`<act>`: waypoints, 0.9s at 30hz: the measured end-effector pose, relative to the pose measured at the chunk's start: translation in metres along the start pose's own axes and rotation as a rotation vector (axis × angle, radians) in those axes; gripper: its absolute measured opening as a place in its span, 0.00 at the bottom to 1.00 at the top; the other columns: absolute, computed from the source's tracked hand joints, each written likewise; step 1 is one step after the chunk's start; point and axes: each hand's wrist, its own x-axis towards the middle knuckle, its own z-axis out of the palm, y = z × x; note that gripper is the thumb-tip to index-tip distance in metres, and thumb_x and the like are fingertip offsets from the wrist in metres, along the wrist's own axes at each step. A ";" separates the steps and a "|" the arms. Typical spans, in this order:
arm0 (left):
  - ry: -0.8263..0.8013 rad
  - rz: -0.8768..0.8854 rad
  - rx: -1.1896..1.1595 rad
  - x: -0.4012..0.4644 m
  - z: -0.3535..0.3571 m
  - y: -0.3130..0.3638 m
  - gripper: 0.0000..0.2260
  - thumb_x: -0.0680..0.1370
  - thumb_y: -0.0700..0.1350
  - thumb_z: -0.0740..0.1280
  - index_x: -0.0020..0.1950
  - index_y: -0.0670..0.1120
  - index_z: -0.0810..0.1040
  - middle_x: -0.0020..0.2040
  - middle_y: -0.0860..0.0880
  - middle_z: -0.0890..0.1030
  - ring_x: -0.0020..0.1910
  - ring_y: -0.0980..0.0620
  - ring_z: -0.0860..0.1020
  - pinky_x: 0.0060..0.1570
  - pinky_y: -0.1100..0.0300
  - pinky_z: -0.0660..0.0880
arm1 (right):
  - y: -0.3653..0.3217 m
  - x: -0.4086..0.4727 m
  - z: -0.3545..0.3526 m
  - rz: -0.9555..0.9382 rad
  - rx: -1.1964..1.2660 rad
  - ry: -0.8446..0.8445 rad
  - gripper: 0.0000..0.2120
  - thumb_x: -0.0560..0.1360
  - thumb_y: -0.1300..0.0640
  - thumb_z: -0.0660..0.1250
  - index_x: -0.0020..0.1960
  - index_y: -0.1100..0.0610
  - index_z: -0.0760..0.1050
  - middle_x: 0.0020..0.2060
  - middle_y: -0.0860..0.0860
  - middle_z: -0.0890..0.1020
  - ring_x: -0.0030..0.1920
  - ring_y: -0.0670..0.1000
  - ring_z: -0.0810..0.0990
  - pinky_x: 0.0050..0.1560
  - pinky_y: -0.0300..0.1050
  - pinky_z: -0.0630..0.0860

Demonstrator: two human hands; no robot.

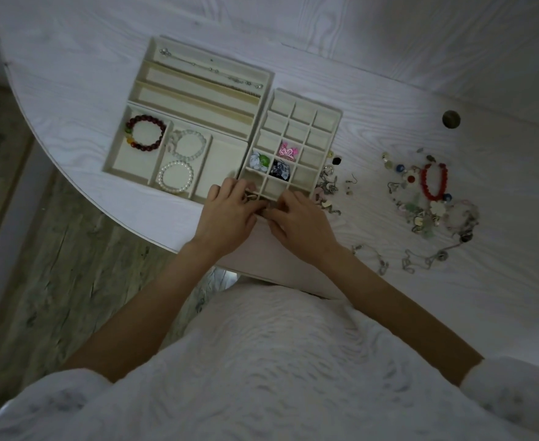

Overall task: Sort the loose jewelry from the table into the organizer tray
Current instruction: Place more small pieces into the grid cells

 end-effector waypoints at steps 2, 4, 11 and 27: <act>0.000 0.021 0.008 0.002 0.000 0.000 0.16 0.73 0.48 0.55 0.50 0.52 0.82 0.54 0.47 0.77 0.52 0.47 0.67 0.44 0.53 0.63 | 0.005 -0.001 -0.002 0.016 -0.010 -0.001 0.14 0.76 0.53 0.58 0.44 0.57 0.81 0.38 0.54 0.74 0.39 0.53 0.72 0.38 0.44 0.67; -0.003 0.044 0.019 0.001 -0.001 -0.001 0.16 0.73 0.48 0.56 0.50 0.52 0.82 0.54 0.47 0.77 0.52 0.47 0.67 0.44 0.54 0.61 | 0.006 -0.001 -0.004 0.015 -0.016 -0.001 0.15 0.76 0.53 0.57 0.42 0.58 0.81 0.38 0.54 0.74 0.40 0.54 0.72 0.38 0.46 0.69; 0.006 0.048 0.032 0.001 -0.003 -0.004 0.16 0.72 0.47 0.55 0.50 0.51 0.82 0.54 0.48 0.77 0.52 0.47 0.67 0.44 0.54 0.61 | 0.005 0.003 -0.003 -0.052 -0.032 -0.051 0.17 0.75 0.48 0.58 0.42 0.56 0.82 0.40 0.52 0.75 0.42 0.53 0.73 0.41 0.47 0.68; 0.088 -0.066 -0.014 -0.006 0.011 0.009 0.12 0.73 0.46 0.58 0.47 0.50 0.81 0.51 0.47 0.77 0.49 0.48 0.67 0.44 0.57 0.58 | 0.049 -0.020 -0.022 0.414 0.161 0.275 0.03 0.73 0.60 0.68 0.46 0.58 0.79 0.40 0.53 0.80 0.43 0.54 0.75 0.45 0.41 0.68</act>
